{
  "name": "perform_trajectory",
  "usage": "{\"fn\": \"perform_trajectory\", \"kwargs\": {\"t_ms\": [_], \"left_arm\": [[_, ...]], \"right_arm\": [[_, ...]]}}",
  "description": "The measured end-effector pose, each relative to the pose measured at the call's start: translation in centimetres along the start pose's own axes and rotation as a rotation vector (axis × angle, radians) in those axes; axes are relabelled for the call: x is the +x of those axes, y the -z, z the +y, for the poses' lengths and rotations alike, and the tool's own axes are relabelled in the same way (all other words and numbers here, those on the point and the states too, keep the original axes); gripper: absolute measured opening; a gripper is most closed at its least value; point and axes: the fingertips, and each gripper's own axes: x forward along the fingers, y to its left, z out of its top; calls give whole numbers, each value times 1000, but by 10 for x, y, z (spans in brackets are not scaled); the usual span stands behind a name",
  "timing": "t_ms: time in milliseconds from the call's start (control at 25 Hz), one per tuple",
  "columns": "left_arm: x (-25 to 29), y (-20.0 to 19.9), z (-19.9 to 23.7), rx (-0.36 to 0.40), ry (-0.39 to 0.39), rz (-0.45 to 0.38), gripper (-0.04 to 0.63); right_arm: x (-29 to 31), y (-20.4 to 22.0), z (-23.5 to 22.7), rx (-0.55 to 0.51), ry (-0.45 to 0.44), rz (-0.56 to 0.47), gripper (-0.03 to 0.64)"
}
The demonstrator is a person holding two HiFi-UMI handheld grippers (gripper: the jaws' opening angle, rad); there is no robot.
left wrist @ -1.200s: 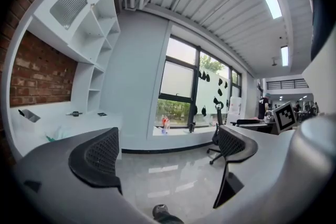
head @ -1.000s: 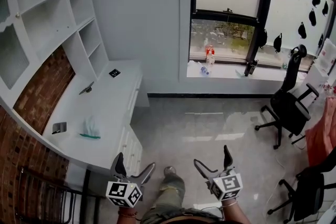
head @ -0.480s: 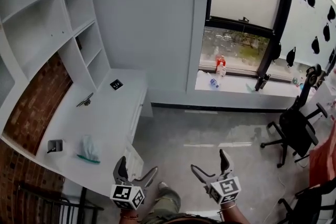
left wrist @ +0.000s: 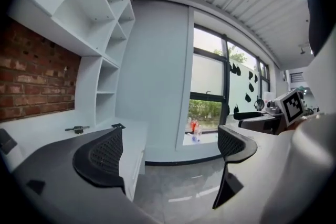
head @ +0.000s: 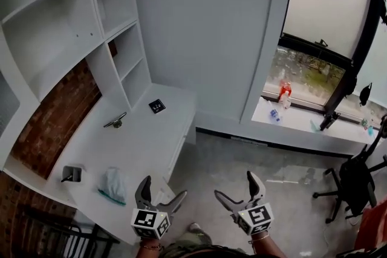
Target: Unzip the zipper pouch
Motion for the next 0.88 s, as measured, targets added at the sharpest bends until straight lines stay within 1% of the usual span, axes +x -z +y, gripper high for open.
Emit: {"fn": "perform_trajectory", "kwargs": {"t_ms": [80,200,320,440,600,720,880], "left_arm": [[7,-6,10,-25,-14,-18,561],[8,-13,22,-12,-47,-31,561],[-11,-8,46,-3,-119,-24,561],[-41,7,83,-25,-233,9,561],[-84,14,129,-87,-415,2,560],[-115,23,155,-135,-553,-1,560],[-147,30,183,-186,-722,-12,560]], "right_arm": [[22,-7,2,-20,-34,-10,532],[51,-9,8,-22,-88,-21,532],[82,-7,20,-52,-153,-9,531],[116,-11,35,-74,-224,4,531],[167,-22,65,-92,-352,17,531],[202,-27,103,-120,-484,24,529],[245,-31,156,-159,-688,46,529]]}}
